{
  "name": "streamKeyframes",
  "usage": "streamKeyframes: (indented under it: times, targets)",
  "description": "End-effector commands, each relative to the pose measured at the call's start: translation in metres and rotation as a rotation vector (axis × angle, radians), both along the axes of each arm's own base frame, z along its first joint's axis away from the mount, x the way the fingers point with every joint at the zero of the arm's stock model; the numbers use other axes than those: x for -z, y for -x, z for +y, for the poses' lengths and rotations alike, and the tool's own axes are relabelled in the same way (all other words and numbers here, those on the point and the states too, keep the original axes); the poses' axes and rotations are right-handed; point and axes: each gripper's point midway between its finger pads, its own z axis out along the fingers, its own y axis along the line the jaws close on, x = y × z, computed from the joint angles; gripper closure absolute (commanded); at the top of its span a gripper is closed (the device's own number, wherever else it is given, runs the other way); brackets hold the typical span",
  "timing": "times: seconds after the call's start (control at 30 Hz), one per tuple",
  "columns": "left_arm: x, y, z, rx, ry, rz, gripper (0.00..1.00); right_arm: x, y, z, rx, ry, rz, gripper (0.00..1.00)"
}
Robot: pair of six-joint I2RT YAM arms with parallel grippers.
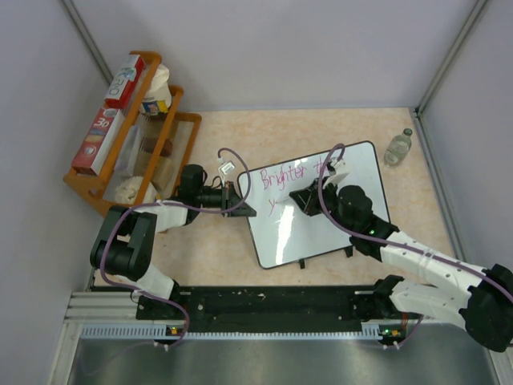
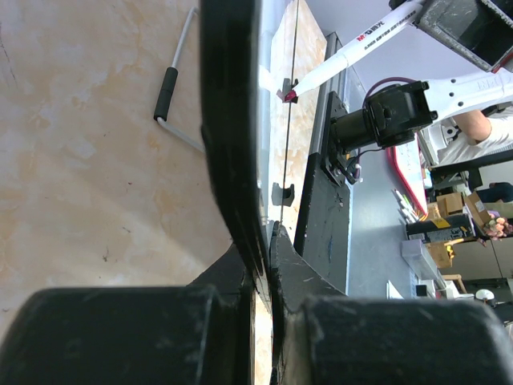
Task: Write a sentence on the whiteboard
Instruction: Write with the whiteboard marker on the whiteboard.
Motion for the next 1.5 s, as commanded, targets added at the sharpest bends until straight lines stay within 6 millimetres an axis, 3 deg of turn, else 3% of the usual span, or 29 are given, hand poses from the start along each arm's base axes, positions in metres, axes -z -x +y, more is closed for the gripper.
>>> streamKeyframes:
  times: [0.0,0.5,0.9,1.13,1.47]
  targets:
    - [0.027,-0.003,-0.001,-0.004,-0.072,-0.154,1.00,-0.021,-0.012,-0.005,0.046,-0.010,-0.053,1.00]
    - [0.027,-0.003,-0.001,-0.004,-0.073,-0.154,1.00,-0.021,-0.022,-0.026,0.143,0.031,-0.060,1.00]
    - [0.027,-0.003,-0.001,-0.002,-0.072,-0.154,1.00,-0.037,-0.027,-0.014,0.110,-0.002,-0.081,1.00]
    - [0.027,-0.003,-0.001,-0.002,-0.072,-0.152,1.00,-0.022,-0.020,-0.003,0.042,0.002,-0.037,1.00]
    - [0.027,-0.003,-0.001,-0.003,-0.074,-0.152,1.00,0.001,-0.008,-0.008,0.028,0.011,0.018,1.00]
